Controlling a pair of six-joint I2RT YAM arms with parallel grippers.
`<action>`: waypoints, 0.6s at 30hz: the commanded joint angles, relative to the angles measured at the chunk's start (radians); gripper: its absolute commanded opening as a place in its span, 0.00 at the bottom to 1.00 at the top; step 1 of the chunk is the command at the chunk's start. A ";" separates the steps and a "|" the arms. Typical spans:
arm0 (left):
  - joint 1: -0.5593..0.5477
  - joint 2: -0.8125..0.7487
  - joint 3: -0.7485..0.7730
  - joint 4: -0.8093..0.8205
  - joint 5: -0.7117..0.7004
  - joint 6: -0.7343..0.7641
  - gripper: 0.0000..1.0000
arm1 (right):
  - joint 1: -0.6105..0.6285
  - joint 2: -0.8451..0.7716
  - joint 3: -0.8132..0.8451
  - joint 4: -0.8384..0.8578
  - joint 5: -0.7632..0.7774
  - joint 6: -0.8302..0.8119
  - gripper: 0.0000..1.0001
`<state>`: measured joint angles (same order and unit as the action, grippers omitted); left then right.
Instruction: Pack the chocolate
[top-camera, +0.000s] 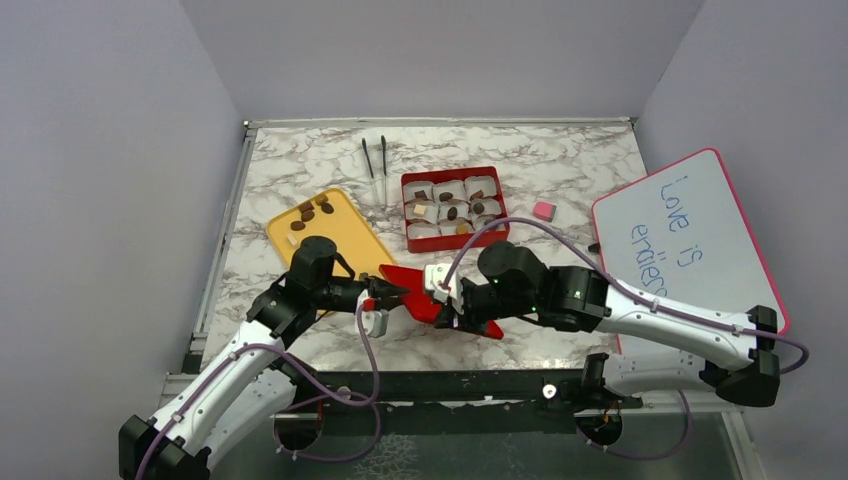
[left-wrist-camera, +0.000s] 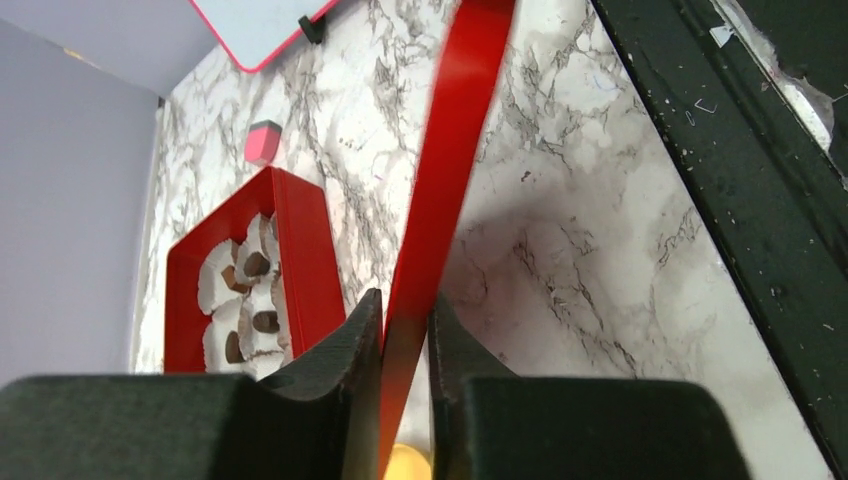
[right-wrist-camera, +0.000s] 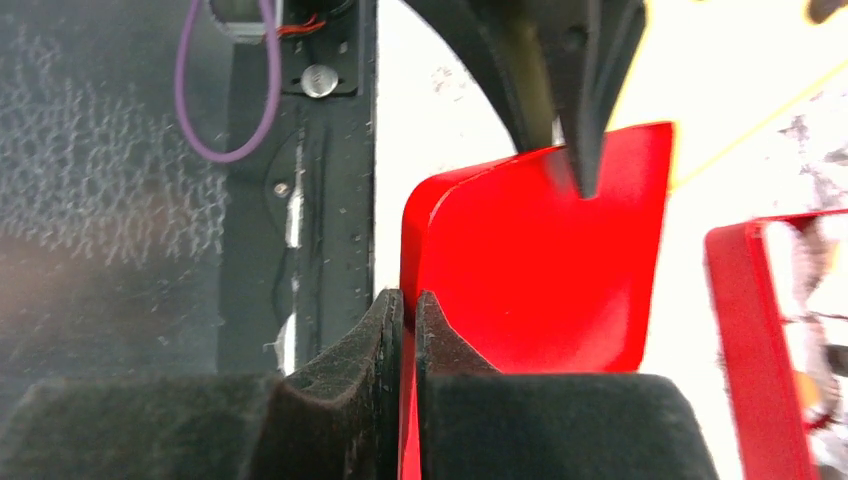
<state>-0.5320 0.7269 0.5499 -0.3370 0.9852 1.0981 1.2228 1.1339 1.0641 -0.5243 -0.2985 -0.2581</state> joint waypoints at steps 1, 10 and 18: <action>-0.006 -0.020 0.067 0.090 -0.022 -0.152 0.10 | 0.006 -0.052 0.032 0.103 0.113 0.057 0.18; -0.006 -0.091 0.074 0.176 -0.058 -0.374 0.05 | 0.006 -0.163 0.026 0.220 0.352 0.202 0.57; -0.007 -0.122 0.074 0.456 -0.220 -0.812 0.01 | 0.006 -0.298 0.031 0.408 0.489 0.326 0.84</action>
<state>-0.5354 0.6052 0.5869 -0.0837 0.8841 0.5457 1.2232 0.8879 1.0729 -0.2684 0.0727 -0.0143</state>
